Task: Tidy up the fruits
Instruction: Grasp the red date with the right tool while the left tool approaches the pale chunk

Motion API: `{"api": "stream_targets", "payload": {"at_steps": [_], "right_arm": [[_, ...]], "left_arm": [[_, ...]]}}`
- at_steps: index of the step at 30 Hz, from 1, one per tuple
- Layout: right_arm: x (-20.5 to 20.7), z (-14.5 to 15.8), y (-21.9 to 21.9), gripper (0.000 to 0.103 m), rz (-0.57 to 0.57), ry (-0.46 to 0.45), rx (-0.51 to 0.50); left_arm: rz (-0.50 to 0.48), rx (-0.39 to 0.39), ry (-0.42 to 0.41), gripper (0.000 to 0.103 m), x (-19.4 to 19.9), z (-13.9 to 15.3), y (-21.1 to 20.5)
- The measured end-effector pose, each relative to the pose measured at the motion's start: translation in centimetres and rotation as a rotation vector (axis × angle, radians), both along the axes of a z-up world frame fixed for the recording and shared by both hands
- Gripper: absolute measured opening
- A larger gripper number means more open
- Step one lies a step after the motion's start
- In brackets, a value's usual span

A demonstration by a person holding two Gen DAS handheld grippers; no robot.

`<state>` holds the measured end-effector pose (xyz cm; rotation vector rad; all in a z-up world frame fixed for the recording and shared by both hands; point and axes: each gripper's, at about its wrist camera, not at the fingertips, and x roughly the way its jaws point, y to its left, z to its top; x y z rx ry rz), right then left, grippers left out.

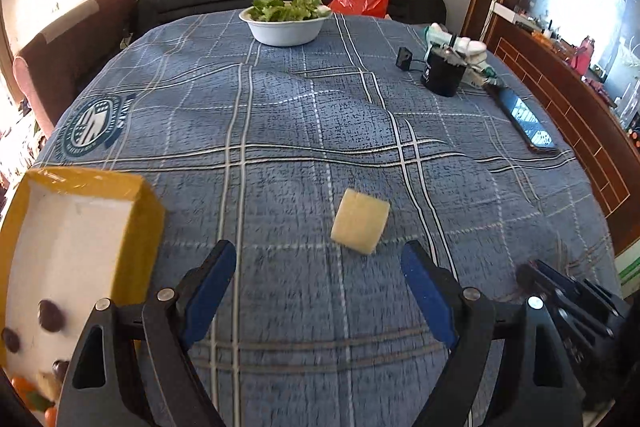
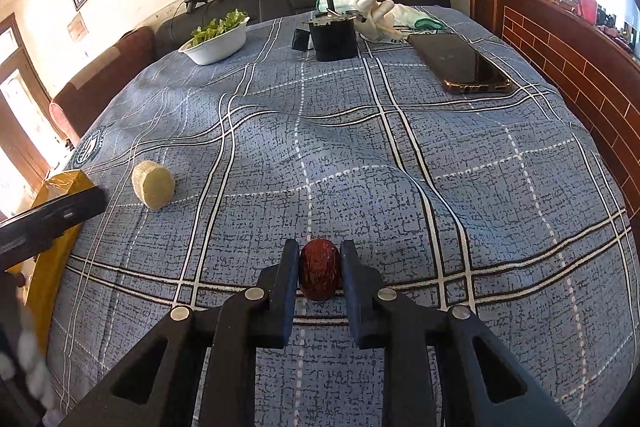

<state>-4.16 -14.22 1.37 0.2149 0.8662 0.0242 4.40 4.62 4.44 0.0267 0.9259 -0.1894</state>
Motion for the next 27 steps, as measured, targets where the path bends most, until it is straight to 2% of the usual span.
{"api": "stream_targets", "payload": {"at_steps": [6, 13, 15, 16, 20, 23, 27], "right_arm": [[-0.1, 0.2, 0.0, 0.022, -0.005, 0.003, 0.017], [-0.1, 0.3, 0.0, 0.022, -0.002, 0.001, 0.036], [-0.1, 0.3, 0.0, 0.022, -0.001, 0.0, 0.038], [-0.1, 0.3, 0.0, 0.022, 0.002, 0.0, 0.039], [-0.1, 0.2, 0.2, 0.022, 0.013, 0.001, 0.042], [-0.1, 0.4, -0.1, 0.022, 0.025, -0.016, 0.078], [-0.2, 0.5, -0.3, 0.022, 0.052, -0.032, 0.144]], "left_arm": [[-0.023, 0.044, 0.008, 0.084, 1.9, -1.9, -2.0], [-0.045, 0.069, 0.02, 0.082, 2.2, -2.9, -3.2], [-0.047, 0.072, 0.034, 0.052, 2.1, -3.1, -3.2], [-0.052, 0.061, 0.052, 0.031, 2.1, -3.2, -3.1], [-0.034, 0.03, 0.05, 0.029, 1.0, -2.7, -2.2], [-0.007, -0.032, 0.046, 0.029, -0.5, -1.5, -0.6], [0.036, -0.111, 0.001, 0.028, -3.7, 0.9, 2.3]]}}
